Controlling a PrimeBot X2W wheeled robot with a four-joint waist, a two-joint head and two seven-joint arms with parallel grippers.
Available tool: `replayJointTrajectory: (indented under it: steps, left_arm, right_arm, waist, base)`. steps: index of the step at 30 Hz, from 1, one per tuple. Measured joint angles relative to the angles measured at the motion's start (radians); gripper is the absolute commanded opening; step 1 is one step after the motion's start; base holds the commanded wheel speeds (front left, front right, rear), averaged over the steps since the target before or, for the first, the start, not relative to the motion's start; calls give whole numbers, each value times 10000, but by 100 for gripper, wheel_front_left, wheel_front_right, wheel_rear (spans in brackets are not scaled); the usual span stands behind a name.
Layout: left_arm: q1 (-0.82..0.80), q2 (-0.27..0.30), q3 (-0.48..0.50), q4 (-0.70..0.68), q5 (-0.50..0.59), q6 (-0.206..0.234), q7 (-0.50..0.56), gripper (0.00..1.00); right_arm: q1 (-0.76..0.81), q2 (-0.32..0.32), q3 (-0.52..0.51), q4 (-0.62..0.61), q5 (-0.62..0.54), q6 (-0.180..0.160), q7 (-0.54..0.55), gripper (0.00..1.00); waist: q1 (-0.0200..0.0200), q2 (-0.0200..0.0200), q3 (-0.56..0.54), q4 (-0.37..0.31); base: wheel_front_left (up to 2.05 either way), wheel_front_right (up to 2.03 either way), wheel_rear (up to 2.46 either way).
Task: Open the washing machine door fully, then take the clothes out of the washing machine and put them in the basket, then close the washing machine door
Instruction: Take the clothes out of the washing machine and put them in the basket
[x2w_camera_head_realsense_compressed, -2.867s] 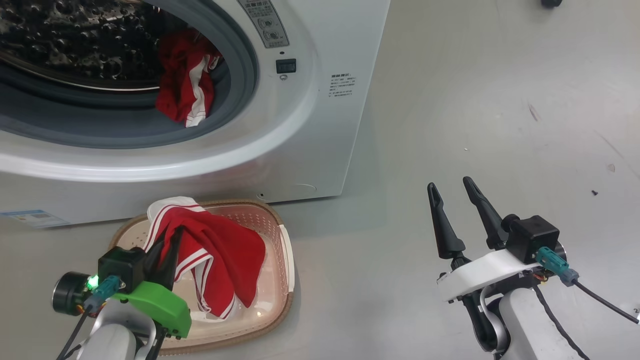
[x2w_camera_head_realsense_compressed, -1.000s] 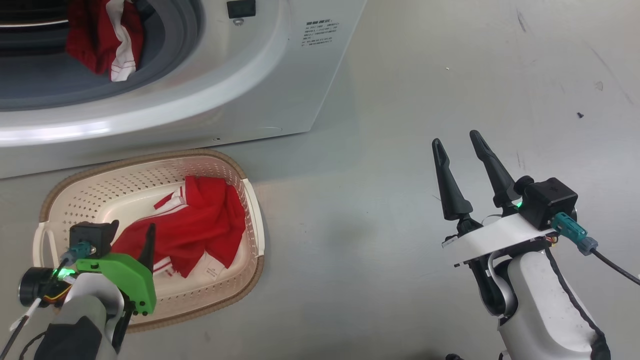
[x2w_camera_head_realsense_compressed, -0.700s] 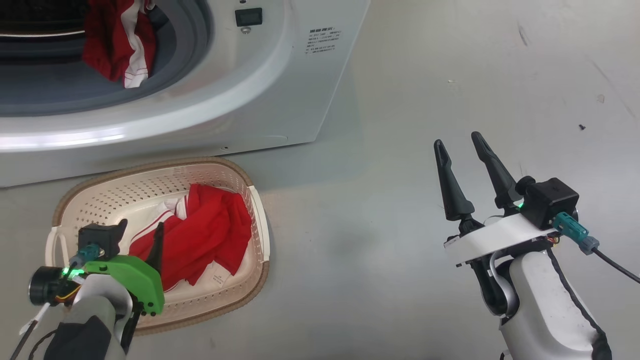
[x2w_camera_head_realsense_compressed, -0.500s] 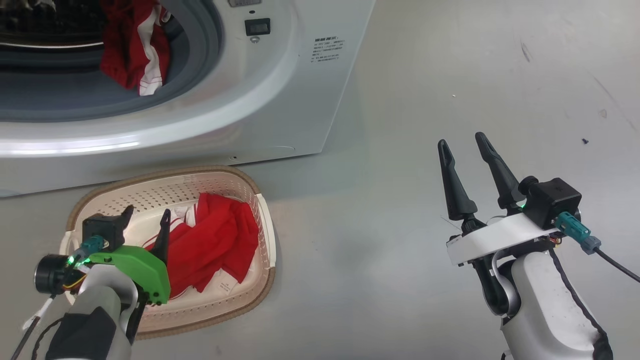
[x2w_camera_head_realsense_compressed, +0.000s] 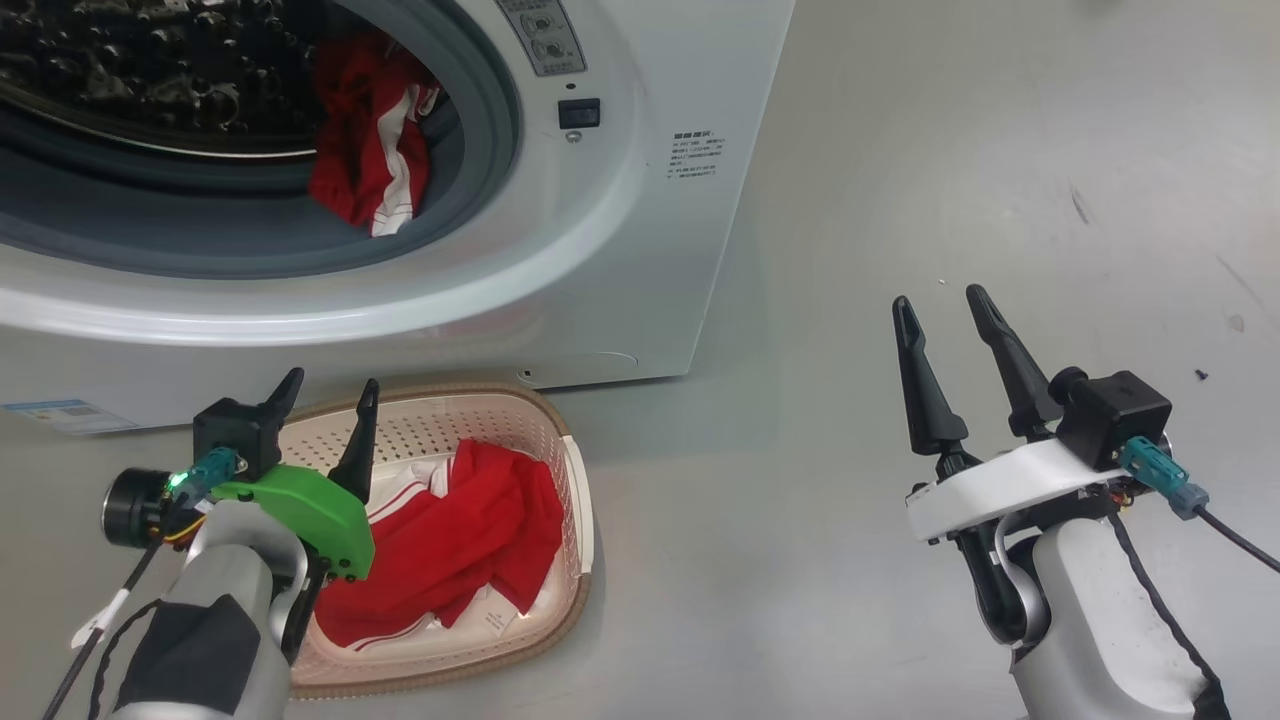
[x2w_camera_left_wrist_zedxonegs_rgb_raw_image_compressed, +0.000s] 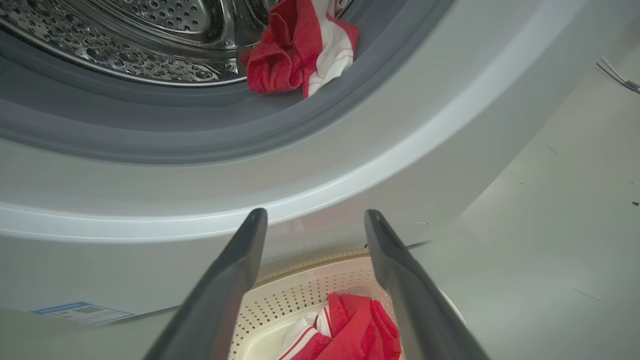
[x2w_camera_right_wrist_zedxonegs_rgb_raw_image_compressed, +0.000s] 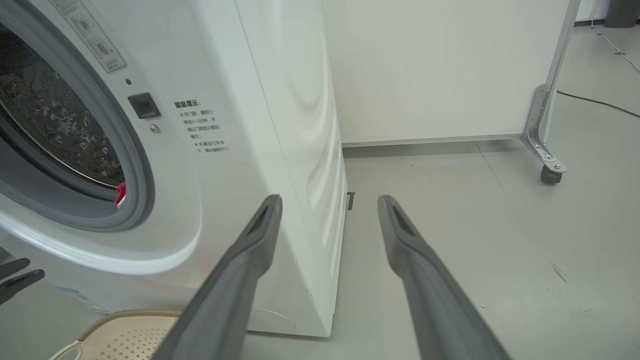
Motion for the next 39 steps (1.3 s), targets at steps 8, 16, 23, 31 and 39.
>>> replayJointTrajectory:
  steps: [8, 16, 23, 31, 39]
  left_arm:
    - [168, -44, 337, -1421, -50, 0, 2, 100]
    - [781, -58, 690, -2370, -117, 0, 0, 100]
    - [1379, -59, 869, -3001, -117, 0, 0, 100]
    - [2104, -125, 1166, -3582, -117, 2, 0, 100]
    - [2507, -314, 1223, -4082, -109, 12, 0, 100]
  right_arm:
    - [450, -2, -90, 88, 23, 0, 0, 100]
    - [784, 0, -54, 104, 54, 0, 0, 100]
    - [991, 2, -38, 104, 67, 0, 0, 100]
    - [1195, 4, 25, 102, 82, 0, 0, 100]
    - [1219, 0, 81, 67, 82, 0, 0, 100]
  waist:
    - [0, 0, -748, 348]
    - [0, 0, -1357, 623]
    - [0, 0, -1748, 717]
    - [0, 0, -2024, 698]
    - [0, 0, -2141, 648]
  base:
    - [0, 0, 0]
    - [0, 0, 0]
    - [0, 0, 0]
    - [0, 0, 0]
    - [0, 0, 0]
